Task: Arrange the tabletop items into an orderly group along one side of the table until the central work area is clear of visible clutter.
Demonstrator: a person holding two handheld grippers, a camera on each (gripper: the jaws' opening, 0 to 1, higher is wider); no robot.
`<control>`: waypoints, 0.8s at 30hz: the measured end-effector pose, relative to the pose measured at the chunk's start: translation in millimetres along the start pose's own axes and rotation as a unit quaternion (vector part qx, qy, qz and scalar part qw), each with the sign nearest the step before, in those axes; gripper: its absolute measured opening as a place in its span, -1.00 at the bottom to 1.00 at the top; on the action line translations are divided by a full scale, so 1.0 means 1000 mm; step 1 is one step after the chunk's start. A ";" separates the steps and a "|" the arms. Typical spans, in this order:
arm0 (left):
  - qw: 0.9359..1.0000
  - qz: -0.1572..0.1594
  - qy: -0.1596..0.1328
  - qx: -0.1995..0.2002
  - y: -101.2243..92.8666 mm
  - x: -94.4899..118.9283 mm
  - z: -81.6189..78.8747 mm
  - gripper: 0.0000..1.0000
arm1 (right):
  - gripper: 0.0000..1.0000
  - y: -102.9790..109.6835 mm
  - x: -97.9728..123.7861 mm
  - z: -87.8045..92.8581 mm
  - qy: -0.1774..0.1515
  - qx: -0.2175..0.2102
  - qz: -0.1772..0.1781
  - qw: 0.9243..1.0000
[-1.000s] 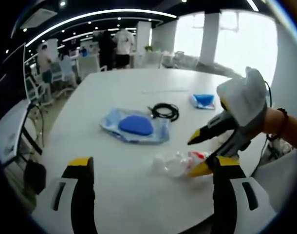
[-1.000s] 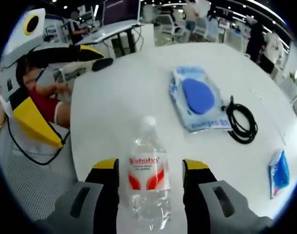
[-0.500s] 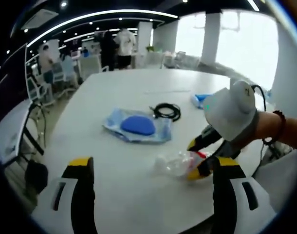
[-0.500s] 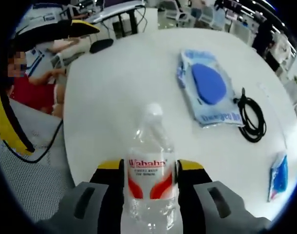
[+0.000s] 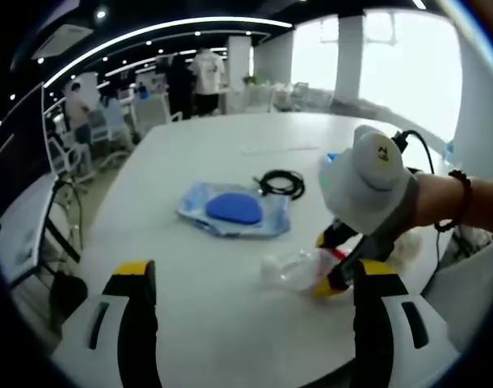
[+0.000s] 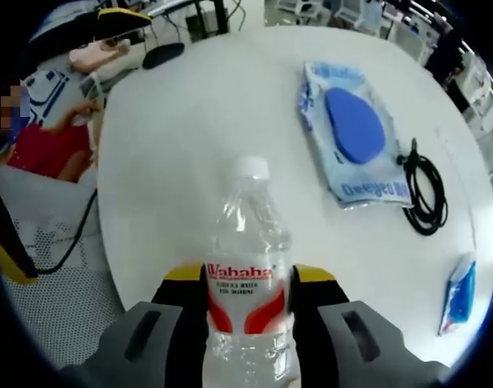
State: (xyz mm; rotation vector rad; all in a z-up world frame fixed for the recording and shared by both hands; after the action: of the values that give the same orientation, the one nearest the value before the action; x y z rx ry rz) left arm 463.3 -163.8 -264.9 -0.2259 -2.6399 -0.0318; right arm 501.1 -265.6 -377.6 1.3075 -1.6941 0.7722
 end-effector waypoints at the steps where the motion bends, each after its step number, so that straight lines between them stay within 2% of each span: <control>1: 1.000 0.000 0.000 0.000 0.000 0.000 0.000 0.98 | -0.22 0.000 0.000 0.000 0.000 -0.002 0.001 1.000; 7: 1.000 0.001 -0.002 0.004 0.001 0.000 -0.001 0.98 | -0.27 0.001 0.001 -0.008 -0.036 0.018 0.006 0.999; 15: 1.000 0.000 -0.004 0.008 0.002 0.001 -0.001 0.98 | -0.28 0.003 0.011 -0.026 -0.104 -0.004 -0.011 0.995; 16: 1.000 0.000 -0.006 0.010 0.002 0.001 -0.001 0.98 | -0.28 0.003 0.013 -0.030 -0.121 0.001 -0.014 0.993; 21: 1.000 0.001 -0.007 0.012 0.002 0.001 -0.002 0.98 | -0.28 -0.001 0.023 -0.036 -0.159 -0.014 -0.023 0.987; 24: 1.000 0.004 -0.009 0.011 0.000 0.001 -0.003 0.98 | -0.28 -0.005 0.030 -0.042 -0.200 -0.022 -0.031 0.979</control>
State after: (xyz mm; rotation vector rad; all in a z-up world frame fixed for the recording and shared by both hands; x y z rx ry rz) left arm 464.1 -163.6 -262.2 -0.2295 -2.6563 0.0009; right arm 513.1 -244.4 -331.8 1.5522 -1.9568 0.4505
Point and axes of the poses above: the point that each gripper's makers call its tool centre point, and the gripper's own axes: x roughly backward along the fingers, y roughly to its left, z roughly out of its underside, the point moved 2 cm from there along x, roughly backward along the fingers, and after that the axes turned 7 degrees about -y, right-handed, at the moved point
